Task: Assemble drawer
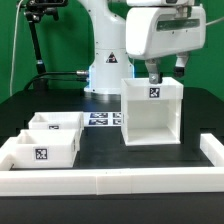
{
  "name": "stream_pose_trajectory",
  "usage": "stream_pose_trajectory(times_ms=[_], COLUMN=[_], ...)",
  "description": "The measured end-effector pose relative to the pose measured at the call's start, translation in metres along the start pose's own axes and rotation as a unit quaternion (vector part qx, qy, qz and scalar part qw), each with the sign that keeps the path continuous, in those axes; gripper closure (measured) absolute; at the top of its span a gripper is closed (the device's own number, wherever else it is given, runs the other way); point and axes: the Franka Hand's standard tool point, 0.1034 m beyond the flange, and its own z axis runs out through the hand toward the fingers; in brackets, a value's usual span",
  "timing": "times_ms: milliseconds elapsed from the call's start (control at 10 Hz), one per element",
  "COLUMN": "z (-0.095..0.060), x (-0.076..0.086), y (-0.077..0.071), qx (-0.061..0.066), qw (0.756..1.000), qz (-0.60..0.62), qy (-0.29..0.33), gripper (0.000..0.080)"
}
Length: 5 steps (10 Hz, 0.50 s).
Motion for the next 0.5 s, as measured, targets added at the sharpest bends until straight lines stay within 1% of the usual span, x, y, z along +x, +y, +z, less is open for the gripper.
stream_pose_trajectory(times_ms=[300,400,500], z=[0.001,0.0,-0.003], x=[0.0,-0.001,-0.006], y=[0.0,-0.001,-0.01], qx=[0.0,-0.004,-0.015], qw=[1.0,1.0,0.996], qz=[0.006,0.029,0.091], qy=[-0.001,0.003,0.011], gripper=[0.015,0.015,0.015])
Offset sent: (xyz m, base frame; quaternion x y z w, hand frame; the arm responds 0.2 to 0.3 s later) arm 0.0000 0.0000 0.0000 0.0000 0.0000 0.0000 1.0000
